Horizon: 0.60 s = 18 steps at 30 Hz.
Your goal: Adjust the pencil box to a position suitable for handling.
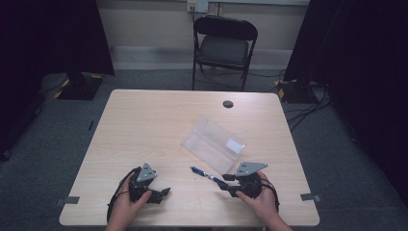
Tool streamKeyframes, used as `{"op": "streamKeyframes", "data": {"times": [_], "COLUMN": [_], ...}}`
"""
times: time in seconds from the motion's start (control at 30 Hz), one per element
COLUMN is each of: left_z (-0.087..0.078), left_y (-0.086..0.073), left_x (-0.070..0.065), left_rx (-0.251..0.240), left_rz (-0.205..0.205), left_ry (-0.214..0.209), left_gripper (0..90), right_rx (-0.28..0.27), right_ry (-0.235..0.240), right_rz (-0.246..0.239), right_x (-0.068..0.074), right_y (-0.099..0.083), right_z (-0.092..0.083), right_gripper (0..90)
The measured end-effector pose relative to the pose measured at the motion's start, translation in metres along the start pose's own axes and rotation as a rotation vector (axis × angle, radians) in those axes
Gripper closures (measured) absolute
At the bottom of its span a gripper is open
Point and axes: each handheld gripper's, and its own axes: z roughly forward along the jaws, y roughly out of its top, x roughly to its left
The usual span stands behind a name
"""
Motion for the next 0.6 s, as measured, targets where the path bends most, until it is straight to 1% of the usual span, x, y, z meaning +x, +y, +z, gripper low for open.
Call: {"op": "streamKeyframes", "data": {"times": [0.13, 0.2, 0.3, 0.43, 0.57, 0.6], "left_z": [0.000, 0.000, 0.000, 0.000, 0.000, 0.000], "left_y": [0.000, 0.000, 0.000, 0.000, 0.000, 0.000], "left_x": [0.000, 0.000, 0.000, 0.000, 0.000, 0.000], "left_rx": [0.000, -0.001, 0.000, 0.000, 0.000, 0.000], "left_rz": [0.000, 0.000, 0.000, 0.000, 0.000, 0.000], "left_ry": [0.000, 0.000, 0.000, 0.000, 0.000, 0.000], "left_gripper": [13.1, 13.1, 13.1, 13.2, 13.2, 13.1], "right_rx": [0.017, 0.018, 0.016, 0.014, 0.022, 0.032], "right_ry": [-0.011, -0.009, -0.022, -0.020, -0.025, -0.028], "right_rz": [0.007, 0.003, 0.016, 0.028, 0.020, 0.017], "right_x": [-0.002, -0.003, -0.004, -0.005, -0.004, -0.003], "right_y": [-0.006, -0.006, -0.008, -0.009, -0.007, -0.007], "right_z": [0.003, 0.004, 0.008, 0.012, 0.017, 0.018], "right_gripper": [61.5, 63.7, 65.7, 67.9, 68.1, 68.2]}}
